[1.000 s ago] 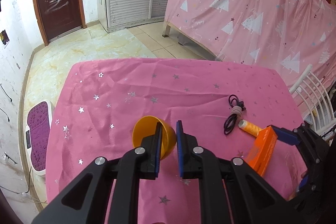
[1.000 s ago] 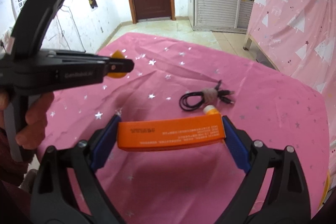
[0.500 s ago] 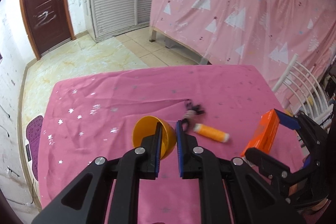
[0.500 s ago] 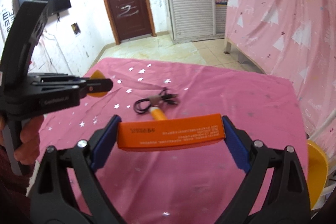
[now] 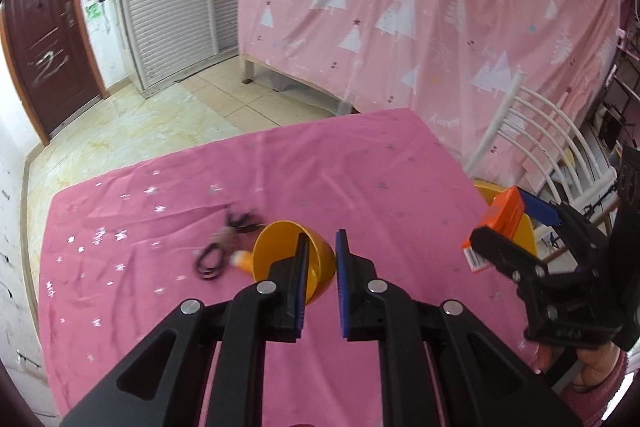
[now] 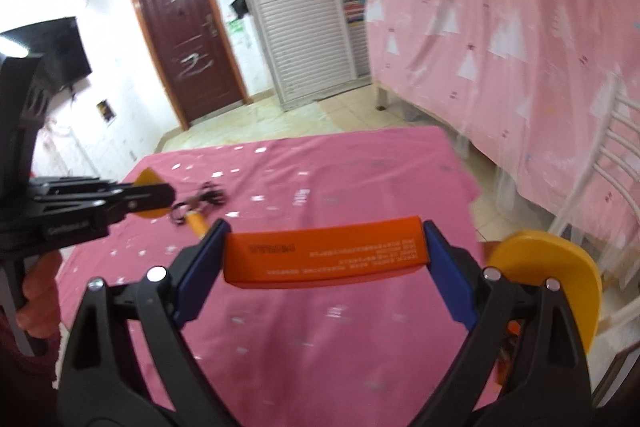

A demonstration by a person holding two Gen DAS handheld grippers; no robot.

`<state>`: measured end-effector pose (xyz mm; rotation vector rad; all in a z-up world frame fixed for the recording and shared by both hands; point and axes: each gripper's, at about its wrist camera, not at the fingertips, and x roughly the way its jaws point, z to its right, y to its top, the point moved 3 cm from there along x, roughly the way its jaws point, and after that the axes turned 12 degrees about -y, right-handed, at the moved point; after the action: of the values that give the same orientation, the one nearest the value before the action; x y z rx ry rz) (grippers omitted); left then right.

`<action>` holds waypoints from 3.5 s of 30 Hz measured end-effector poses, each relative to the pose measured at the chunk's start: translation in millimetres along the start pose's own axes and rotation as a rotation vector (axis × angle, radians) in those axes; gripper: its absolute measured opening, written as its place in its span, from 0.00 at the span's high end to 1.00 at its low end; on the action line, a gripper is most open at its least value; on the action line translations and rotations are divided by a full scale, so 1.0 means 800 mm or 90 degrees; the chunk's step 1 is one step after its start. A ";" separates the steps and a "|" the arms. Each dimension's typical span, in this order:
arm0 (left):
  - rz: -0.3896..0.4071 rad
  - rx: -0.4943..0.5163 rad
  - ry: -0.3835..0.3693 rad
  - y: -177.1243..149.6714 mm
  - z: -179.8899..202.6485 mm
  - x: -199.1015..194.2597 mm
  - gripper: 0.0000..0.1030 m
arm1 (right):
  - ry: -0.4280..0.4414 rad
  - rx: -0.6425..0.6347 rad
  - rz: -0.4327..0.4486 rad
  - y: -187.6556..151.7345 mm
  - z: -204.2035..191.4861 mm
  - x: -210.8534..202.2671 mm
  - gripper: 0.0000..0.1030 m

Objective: Collect trash
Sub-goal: 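Carry the orange cup and orange box to the yellow bucket and release, then move both open grippers back over the cable and thread spool, then grasp the black cable with the left gripper while the right grasps the orange spool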

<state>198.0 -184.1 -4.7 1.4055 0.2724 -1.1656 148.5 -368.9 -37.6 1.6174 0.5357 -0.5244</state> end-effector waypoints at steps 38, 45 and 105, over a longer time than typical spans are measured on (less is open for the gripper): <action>-0.105 0.094 -0.151 0.043 0.298 0.180 0.94 | -0.167 0.241 -0.054 -0.064 0.295 0.045 0.12; -0.116 0.086 -0.141 0.035 0.293 0.195 0.94 | -0.183 0.247 -0.100 -0.079 0.305 0.070 0.06; -0.036 -0.126 0.044 0.011 -0.143 0.074 0.29 | 0.051 -0.184 -0.064 -0.015 -0.126 0.053 0.06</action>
<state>286.1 -116.0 -70.5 1.2715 0.4670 -1.1051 177.5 -266.1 -62.8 1.3451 0.7220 -0.4348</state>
